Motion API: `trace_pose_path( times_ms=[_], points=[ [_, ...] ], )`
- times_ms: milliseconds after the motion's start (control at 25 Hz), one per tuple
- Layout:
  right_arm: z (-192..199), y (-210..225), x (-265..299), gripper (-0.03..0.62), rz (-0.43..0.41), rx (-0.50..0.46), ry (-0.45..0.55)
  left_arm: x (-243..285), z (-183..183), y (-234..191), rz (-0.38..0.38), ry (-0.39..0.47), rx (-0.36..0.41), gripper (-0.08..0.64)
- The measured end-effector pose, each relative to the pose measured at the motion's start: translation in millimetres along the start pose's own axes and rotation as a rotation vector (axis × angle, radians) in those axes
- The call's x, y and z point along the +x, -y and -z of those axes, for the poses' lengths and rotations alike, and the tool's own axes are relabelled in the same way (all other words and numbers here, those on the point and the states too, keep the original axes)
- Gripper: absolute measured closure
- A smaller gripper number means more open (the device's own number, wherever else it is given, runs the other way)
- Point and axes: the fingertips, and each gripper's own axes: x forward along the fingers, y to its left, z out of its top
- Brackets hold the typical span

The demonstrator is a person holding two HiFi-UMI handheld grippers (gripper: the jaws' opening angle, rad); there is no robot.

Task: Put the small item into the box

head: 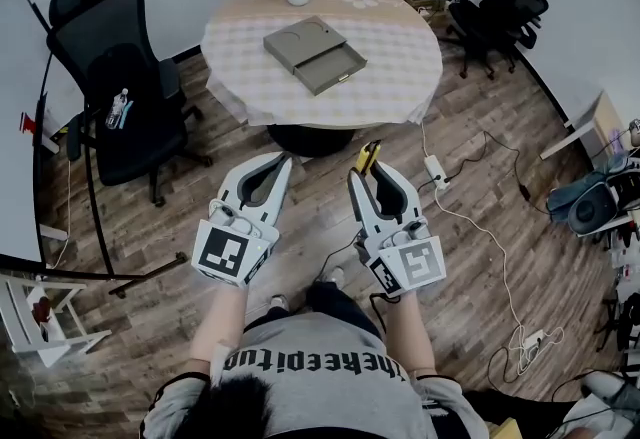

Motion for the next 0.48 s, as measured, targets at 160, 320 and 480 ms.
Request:
trace_pose_path(
  times_ms=[160, 320, 480],
  points=[
    [0.7, 28.4, 7.5, 0.471, -0.022, 0.004, 0.002, 27.0, 0.6, 3.3, -0.021, 0.007, 0.008, 0.546],
    [0.0, 53.4, 14.2, 0.471, -0.046, 0.01, 0.008, 51.4, 0.3, 7.0, -0.042, 0.008, 0.02, 0.546],
    [-0.3, 75.1, 20.8, 0.471, -0.069, 0.019, 0.014, 73.6, -0.1, 10.9, -0.06, 0.003, 0.034, 0.546]
  ],
)
